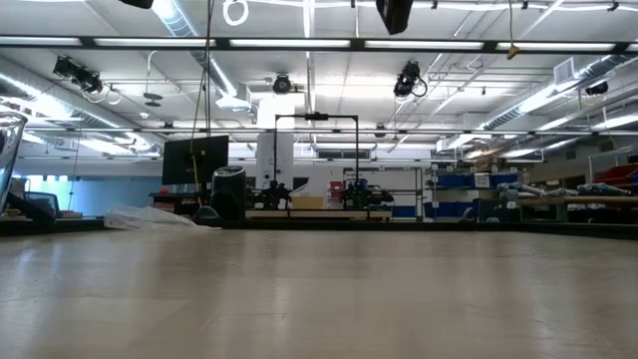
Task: Roll bandage
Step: Roll the pink bandage
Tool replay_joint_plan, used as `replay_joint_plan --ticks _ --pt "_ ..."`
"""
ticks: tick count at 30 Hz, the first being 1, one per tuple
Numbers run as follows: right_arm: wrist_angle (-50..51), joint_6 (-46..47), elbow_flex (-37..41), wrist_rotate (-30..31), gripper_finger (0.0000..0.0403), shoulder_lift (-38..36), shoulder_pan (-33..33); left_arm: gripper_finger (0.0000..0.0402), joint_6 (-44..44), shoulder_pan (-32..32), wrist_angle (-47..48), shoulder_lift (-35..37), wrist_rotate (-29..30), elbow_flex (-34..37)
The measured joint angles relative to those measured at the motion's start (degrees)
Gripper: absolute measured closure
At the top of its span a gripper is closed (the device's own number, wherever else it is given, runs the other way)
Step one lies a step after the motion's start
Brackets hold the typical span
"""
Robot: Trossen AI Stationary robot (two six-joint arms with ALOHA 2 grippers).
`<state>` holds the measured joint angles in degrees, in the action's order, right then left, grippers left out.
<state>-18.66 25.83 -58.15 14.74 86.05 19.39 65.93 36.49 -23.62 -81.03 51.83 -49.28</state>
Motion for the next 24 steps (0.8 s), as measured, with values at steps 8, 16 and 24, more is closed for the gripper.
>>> replay_joint_plan --ticks 8,16,24 --pt "0.12 1.5 -0.04 -2.97 0.0385 0.93 -0.74 0.0394 -0.09 0.02 -0.68 0.0 -1.55 0.0" --pt "0.98 2.21 -0.02 -2.34 0.0314 0.6 -0.78 0.0394 -1.17 0.02 -0.59 0.0 -1.48 0.0" --pt "5.9 2.23 0.07 -2.31 0.0284 -2.34 -0.8 0.0394 -6.84 -0.19 2.75 0.04 -0.59 -0.04"
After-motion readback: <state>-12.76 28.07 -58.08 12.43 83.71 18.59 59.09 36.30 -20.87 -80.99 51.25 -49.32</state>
